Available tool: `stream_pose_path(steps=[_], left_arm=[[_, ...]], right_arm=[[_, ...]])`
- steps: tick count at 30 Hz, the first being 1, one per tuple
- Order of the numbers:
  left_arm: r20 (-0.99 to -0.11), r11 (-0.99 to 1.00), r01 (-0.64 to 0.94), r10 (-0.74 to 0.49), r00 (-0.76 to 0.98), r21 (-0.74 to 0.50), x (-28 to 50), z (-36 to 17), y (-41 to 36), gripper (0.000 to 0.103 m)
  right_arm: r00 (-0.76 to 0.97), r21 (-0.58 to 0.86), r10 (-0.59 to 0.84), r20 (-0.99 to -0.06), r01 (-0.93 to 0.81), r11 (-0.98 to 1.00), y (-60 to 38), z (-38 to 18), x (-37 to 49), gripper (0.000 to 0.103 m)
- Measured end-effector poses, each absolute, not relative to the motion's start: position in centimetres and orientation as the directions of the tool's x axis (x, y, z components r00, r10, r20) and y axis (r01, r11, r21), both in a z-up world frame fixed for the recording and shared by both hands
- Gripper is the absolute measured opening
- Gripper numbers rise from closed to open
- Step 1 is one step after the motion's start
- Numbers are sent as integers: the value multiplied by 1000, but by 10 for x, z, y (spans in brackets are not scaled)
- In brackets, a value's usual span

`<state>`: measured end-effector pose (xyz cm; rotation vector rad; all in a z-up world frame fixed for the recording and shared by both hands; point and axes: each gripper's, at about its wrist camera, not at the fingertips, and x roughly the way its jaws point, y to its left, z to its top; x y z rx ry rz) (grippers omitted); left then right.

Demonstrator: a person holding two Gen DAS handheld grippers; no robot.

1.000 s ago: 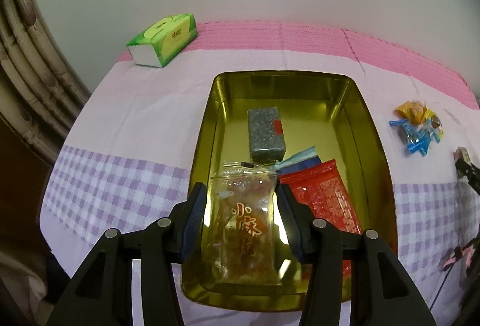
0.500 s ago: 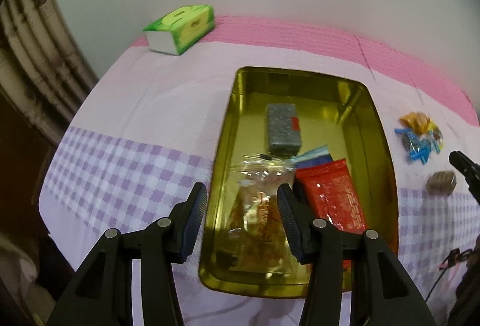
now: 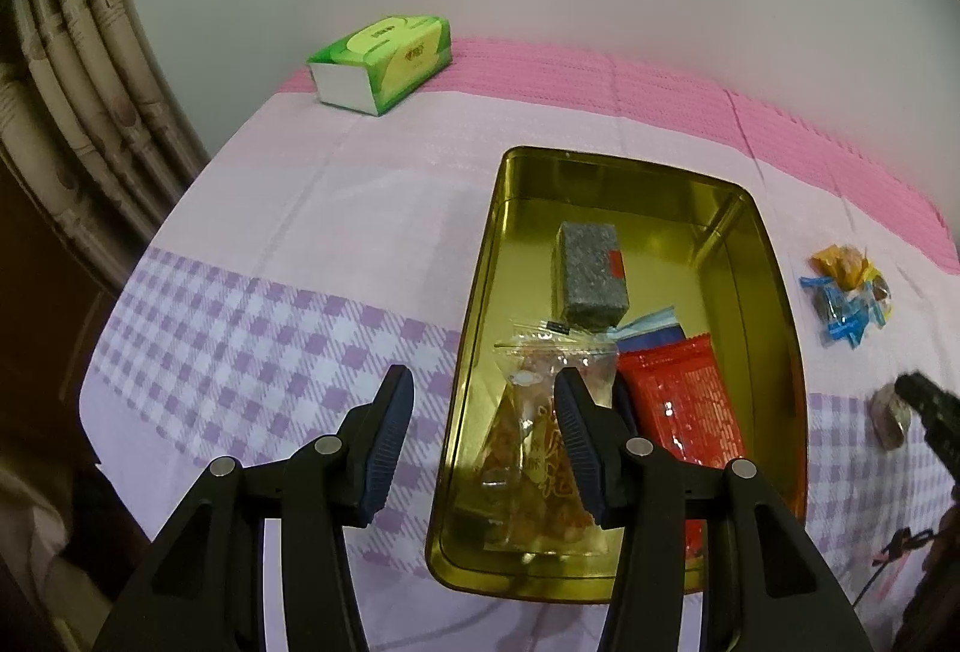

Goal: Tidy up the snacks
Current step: 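Lift the left tool out of the gold tin while the right tool holds the cake pack, then lower the cake pack into the gold tin and open the right tool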

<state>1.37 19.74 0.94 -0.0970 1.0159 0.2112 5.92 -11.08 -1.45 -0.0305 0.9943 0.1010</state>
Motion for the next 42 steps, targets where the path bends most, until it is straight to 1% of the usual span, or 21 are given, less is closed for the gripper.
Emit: stream_pose_path(steps=[1,2,4,9,11,15,20,21,23,24,25,26,34,42], left_arm=[[-852,975,-222,130,507,16,14,9,198,50],[-853,975,-221,128,506,15,15,8,198,50],[-853,975,-221,133,505,21,15,8,197,50],[-852,978,-208,124,508,19,16,6,196,50],[-854,979,-204,124,506,20,15,5,194,50],[-852,979,-202,128,508,27,15,6,193,51],[-854,979,-204,130,504,28,14,6,193,52],[-854,978,-206,131,504,28,14,7,194,53],[-853,977,-212,132,504,26,14,7,194,55],[-854,976,-216,134,503,26,13,7,195,57],[-855,975,-219,134,502,24,13,6,196,58],[-856,974,-224,133,500,21,13,6,197,58],[-862,967,-255,134,490,5,14,5,204,59],[-859,954,-298,129,495,-28,12,8,216,61]], right_arm=[[537,33,76,-840,-89,996,-114,-16,57,32],[535,43,80,-841,-80,996,-116,-17,56,39],[538,41,65,-840,-57,998,-119,-17,51,45],[526,20,59,-849,-80,997,-118,-21,42,47],[510,32,80,-857,-103,994,-118,-24,43,48],[489,1,84,-868,-167,986,-113,-27,49,49],[454,-25,78,-887,-215,976,-107,-37,57,48],[445,-20,80,-892,-214,977,-107,-39,59,46],[439,-6,88,-894,-207,978,-108,-40,62,37],[436,-7,87,-895,-210,978,-108,-41,62,35],[433,-7,87,-897,-211,977,-107,-42,62,31],[429,-6,88,-899,-212,977,-106,-42,62,29],[463,-58,56,-884,-227,972,-87,-33,57,27],[524,-6,164,-836,-308,951,-30,7,67,27]])
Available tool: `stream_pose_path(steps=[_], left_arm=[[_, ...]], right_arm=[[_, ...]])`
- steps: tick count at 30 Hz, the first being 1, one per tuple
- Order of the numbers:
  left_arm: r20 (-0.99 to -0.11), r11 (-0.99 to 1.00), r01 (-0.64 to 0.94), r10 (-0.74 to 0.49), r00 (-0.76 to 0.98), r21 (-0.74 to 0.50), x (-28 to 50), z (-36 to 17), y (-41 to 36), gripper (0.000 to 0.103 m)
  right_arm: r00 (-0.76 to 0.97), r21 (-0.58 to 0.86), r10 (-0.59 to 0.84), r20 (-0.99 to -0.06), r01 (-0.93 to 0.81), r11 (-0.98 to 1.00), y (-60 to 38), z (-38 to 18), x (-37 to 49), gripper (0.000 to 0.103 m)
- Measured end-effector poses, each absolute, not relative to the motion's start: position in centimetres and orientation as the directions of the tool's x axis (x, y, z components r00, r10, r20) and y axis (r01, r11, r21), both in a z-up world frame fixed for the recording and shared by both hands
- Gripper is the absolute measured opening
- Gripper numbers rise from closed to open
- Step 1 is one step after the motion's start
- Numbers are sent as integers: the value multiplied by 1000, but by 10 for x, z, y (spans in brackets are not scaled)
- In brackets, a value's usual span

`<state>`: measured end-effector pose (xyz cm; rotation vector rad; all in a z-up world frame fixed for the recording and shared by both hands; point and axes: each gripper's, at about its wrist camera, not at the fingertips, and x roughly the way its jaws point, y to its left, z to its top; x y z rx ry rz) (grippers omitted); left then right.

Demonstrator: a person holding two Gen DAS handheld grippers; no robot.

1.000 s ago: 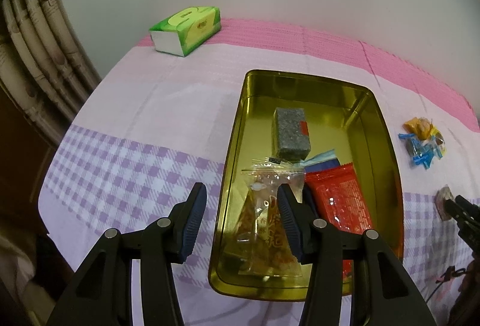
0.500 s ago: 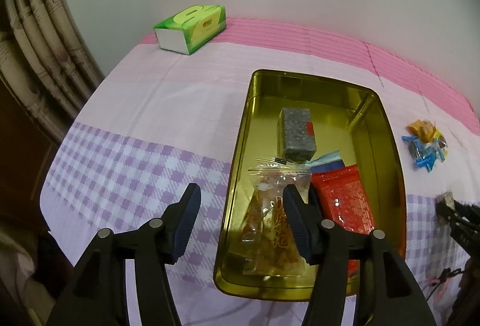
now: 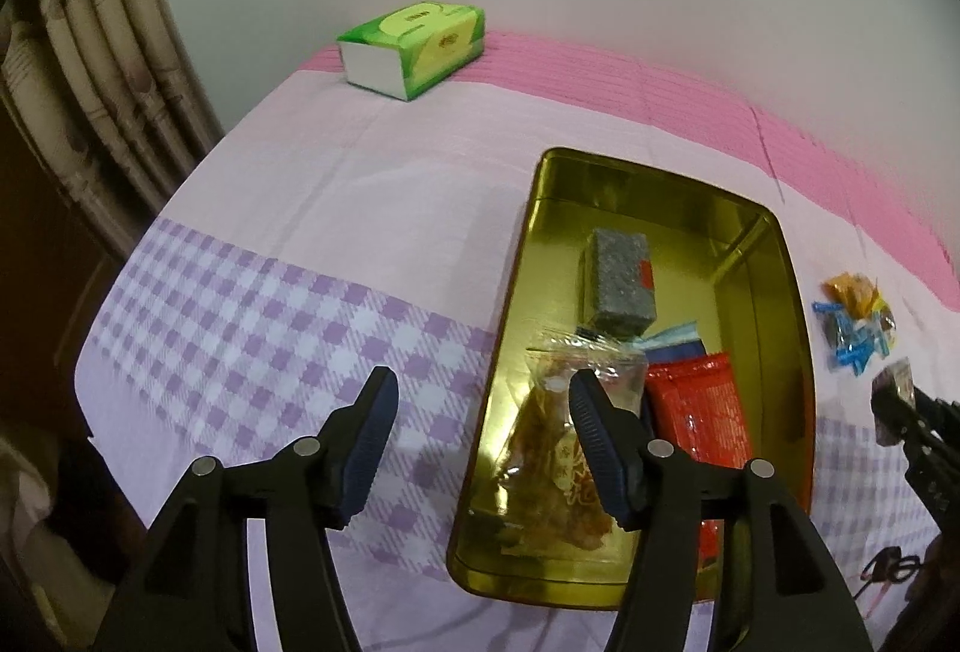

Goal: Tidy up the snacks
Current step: 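Lower the cake pack into the gold tin and open the right tool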

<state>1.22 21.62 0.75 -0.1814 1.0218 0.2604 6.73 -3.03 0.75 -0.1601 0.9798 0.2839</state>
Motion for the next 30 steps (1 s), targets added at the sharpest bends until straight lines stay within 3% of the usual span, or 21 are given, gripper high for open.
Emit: stream_pose_path(steps=[12,30], left_arm=[[-857,922,-386,171,486,-35,9,9,238,63],[-869,912,-407,159,469,-53,10,4,245,63]], right_arm=[[506,19,255,-824,-426,905,67,11,91,27],[476,-24,206,-855,-434,901,89,-18,109,27]])
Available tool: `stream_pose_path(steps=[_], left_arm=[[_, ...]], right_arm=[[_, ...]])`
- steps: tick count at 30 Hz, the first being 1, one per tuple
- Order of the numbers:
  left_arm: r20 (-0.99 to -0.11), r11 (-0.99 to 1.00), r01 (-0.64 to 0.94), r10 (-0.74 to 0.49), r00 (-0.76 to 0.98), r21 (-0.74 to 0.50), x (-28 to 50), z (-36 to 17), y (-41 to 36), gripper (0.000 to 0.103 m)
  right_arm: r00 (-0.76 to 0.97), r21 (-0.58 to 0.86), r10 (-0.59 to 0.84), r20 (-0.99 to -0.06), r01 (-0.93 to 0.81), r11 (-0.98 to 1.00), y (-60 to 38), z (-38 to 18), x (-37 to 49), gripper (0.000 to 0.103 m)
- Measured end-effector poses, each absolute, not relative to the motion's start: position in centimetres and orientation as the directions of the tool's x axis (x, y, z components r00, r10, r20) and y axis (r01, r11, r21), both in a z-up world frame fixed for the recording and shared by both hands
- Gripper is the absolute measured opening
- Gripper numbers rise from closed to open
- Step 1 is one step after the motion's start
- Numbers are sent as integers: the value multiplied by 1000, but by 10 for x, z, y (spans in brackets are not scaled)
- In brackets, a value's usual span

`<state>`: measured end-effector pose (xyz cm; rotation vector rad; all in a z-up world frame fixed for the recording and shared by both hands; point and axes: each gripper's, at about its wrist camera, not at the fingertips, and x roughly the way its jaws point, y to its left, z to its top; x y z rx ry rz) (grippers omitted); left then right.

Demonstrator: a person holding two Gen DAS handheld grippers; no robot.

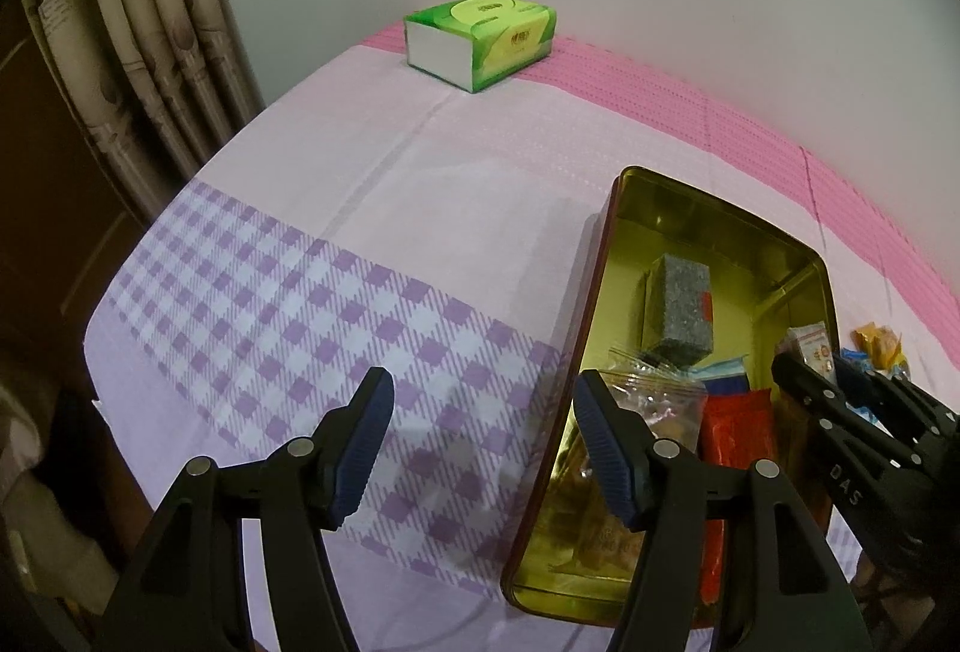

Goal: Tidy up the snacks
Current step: 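Lower the cake pack into the gold tin and open the right tool, then move the right tool to the yellow-wrapped candy and grasp it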

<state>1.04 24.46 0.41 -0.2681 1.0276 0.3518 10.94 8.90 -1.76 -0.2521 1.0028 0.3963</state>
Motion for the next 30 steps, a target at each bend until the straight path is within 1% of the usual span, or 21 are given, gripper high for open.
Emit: stream_pose_path(steps=[9,19,22,26,30], left_arm=[[-872,913,-404,150,465,-58,10,2,244,63],[-874,920,-389,147,463,-52,11,1,242,64],[-873,922,-385,149,464,-47,11,1,241,64],[-876,922,-384,149,458,-44,12,0,240,64],[-874,924,-380,155,461,-37,12,0,239,65]], right_arm=[[458,-15,216,-862,-449,893,93,-23,110,27],[458,1,227,-859,-443,897,90,-20,109,31],[465,23,248,-850,-437,899,85,-15,107,31],[476,38,271,-836,-443,896,80,-5,103,36],[492,51,284,-823,-434,899,69,5,99,36]])
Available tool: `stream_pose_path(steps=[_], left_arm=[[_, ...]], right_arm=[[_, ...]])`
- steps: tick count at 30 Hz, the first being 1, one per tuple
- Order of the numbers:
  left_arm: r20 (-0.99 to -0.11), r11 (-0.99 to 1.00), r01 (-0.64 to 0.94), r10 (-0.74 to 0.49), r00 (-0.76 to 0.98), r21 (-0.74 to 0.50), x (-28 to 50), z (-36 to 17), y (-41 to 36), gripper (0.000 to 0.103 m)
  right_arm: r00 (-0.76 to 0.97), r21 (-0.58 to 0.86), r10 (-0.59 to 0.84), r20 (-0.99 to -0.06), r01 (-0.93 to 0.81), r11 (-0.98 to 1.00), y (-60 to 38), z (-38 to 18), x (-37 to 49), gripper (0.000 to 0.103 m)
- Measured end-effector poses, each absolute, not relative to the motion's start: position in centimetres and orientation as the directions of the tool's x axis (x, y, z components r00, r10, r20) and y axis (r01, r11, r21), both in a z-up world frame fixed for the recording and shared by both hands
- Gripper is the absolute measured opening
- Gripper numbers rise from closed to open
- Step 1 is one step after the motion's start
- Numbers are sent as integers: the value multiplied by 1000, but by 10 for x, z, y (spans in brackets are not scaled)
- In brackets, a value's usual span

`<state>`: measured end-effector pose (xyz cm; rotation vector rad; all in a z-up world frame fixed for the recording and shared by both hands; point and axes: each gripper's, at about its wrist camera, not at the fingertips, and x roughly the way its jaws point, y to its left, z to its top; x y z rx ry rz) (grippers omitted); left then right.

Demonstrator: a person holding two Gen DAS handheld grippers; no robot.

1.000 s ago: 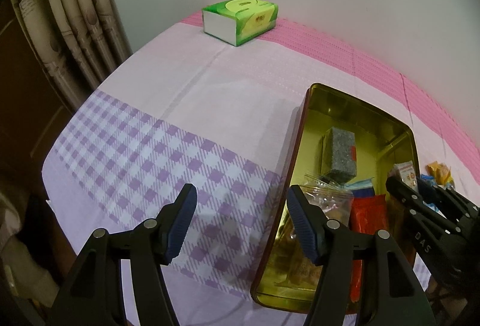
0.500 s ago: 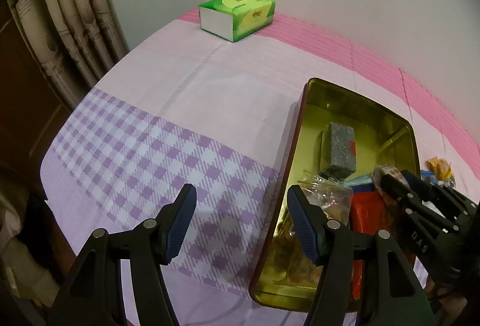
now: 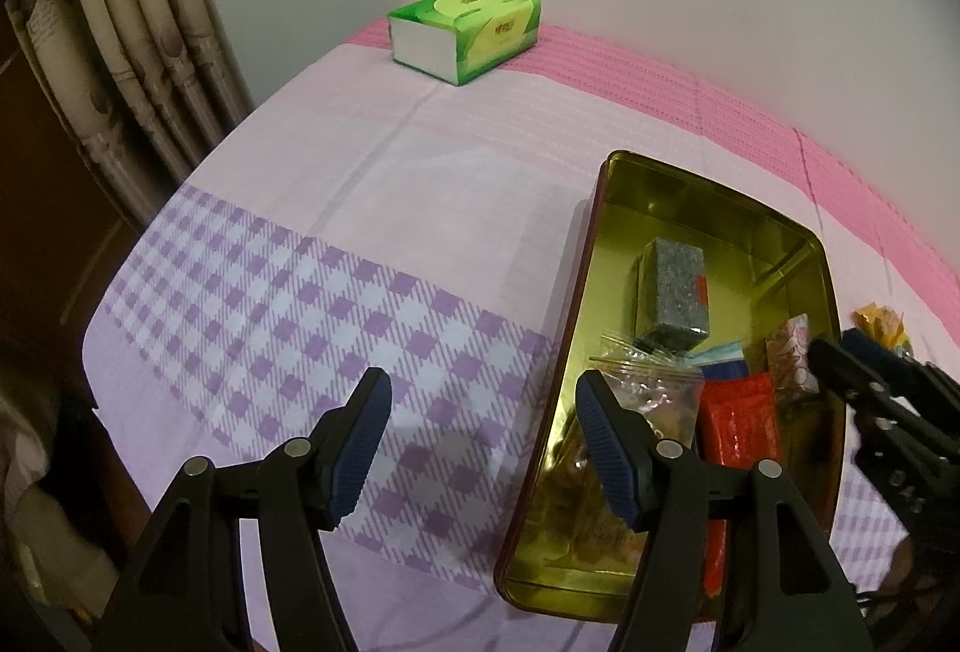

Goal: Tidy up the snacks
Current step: 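Move the right tool to the yellow-wrapped candy and grasp it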

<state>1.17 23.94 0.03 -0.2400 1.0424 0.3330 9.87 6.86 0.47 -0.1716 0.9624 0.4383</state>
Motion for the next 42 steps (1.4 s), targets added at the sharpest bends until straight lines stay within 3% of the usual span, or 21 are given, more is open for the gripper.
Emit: stream_pose_path(steps=[24,42], left_arm=[[-862,944,-331,179,475,14,13,2,225,66],[-832,961,-278,147,535,-9,14,8,210,66]], right_arm=[[569,-60,61,-820,-192,980,-114,2,124,37],[538,-29,119,-835,-259,965,-150,-36,171,36]])
